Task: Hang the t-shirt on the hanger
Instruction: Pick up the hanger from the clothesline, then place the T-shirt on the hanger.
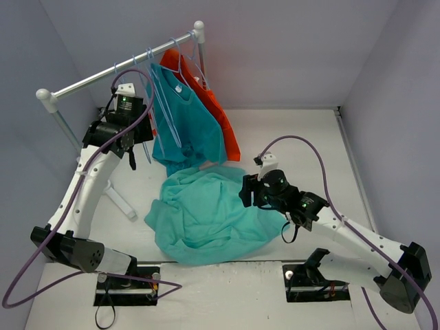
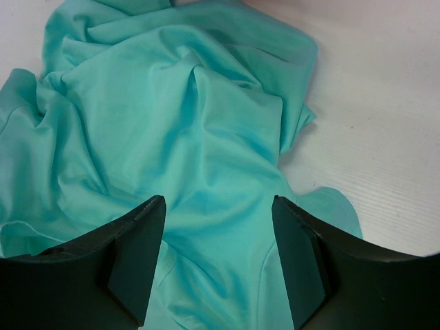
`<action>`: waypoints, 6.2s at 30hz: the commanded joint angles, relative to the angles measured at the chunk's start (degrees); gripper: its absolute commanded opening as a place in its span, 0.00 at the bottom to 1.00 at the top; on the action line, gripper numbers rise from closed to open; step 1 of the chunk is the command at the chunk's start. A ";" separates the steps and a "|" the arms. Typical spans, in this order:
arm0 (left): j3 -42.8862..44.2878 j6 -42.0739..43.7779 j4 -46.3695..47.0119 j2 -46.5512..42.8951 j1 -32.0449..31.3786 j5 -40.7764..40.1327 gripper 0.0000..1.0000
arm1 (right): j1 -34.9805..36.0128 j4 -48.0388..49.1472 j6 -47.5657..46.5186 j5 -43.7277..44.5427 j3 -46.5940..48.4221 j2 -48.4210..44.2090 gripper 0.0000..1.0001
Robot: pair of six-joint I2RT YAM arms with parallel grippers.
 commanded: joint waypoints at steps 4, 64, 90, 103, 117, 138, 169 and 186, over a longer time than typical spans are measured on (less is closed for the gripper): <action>-4.47 -0.31 4.64 -3.36 0.68 0.61 0.50 | 0.12 2.08 1.05 0.43 -0.43 -2.61 0.61; -1.95 7.00 1.51 -17.43 0.92 -2.97 0.00 | 0.20 1.99 3.01 -2.05 -3.42 -3.05 0.61; -12.38 14.61 0.48 -34.72 0.92 1.19 0.00 | 0.29 2.04 2.59 -2.40 -3.02 -0.31 0.61; -11.35 17.98 15.56 -36.31 0.87 -0.43 0.00 | 0.38 2.08 2.36 -2.26 -3.99 -1.05 0.62; -14.22 14.80 -0.38 -45.61 0.31 13.28 0.00 | 0.38 1.99 1.01 -2.75 -4.16 -1.23 0.62; -11.31 21.94 -19.03 -37.88 -3.65 29.30 0.00 | 0.47 1.99 0.65 -3.54 -2.75 2.25 0.62; -24.56 22.11 -3.74 -41.36 -5.05 57.73 0.00 | -5.67 3.31 0.53 -0.79 5.58 29.85 0.58; -35.10 15.22 10.18 -45.92 -5.05 52.00 0.00 | -5.98 -1.21 1.55 6.75 8.39 19.88 0.61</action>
